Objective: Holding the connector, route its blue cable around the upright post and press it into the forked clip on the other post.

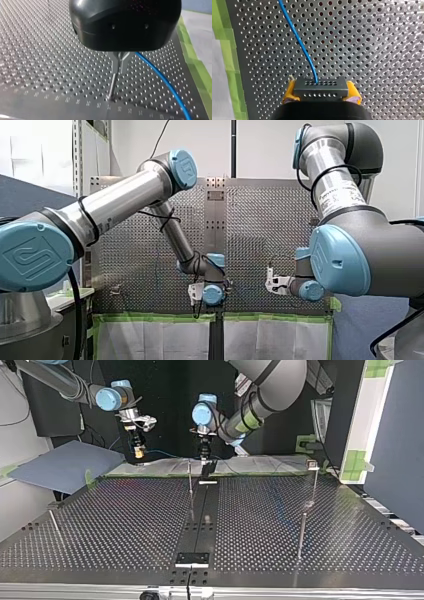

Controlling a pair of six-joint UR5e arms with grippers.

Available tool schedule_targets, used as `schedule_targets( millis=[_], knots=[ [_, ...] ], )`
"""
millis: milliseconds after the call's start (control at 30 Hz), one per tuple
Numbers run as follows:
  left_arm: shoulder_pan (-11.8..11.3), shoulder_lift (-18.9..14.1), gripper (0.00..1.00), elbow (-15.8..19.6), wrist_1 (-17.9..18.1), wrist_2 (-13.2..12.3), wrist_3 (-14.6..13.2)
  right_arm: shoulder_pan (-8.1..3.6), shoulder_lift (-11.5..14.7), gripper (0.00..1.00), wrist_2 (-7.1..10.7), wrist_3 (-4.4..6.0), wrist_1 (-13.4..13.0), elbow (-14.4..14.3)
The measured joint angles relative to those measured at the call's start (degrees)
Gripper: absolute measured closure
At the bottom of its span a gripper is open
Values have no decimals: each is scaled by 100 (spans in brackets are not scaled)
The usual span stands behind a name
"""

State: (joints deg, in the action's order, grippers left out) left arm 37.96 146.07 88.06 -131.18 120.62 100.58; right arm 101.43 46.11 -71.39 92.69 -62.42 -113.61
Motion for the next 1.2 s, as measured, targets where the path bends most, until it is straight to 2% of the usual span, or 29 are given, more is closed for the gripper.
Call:
schedule_targets(
  millis=[333, 600, 967, 1200],
  knots=[
    [-116, 0, 100, -9, -55, -146, 0, -3, -1, 100, 19, 8, -22, 8],
    [-103, 7, 100, -10, -81, -136, -61, -3, 0, 100, 20, 8, -24, 9],
    [-113, 118, 100, -34, -104, -177, -74, 9, -1, 100, 20, 23, -55, 12],
    [-133, 254, 100, -169, -153, -215, -32, 25, -8, 100, 20, 36, -87, 12]
  ],
)
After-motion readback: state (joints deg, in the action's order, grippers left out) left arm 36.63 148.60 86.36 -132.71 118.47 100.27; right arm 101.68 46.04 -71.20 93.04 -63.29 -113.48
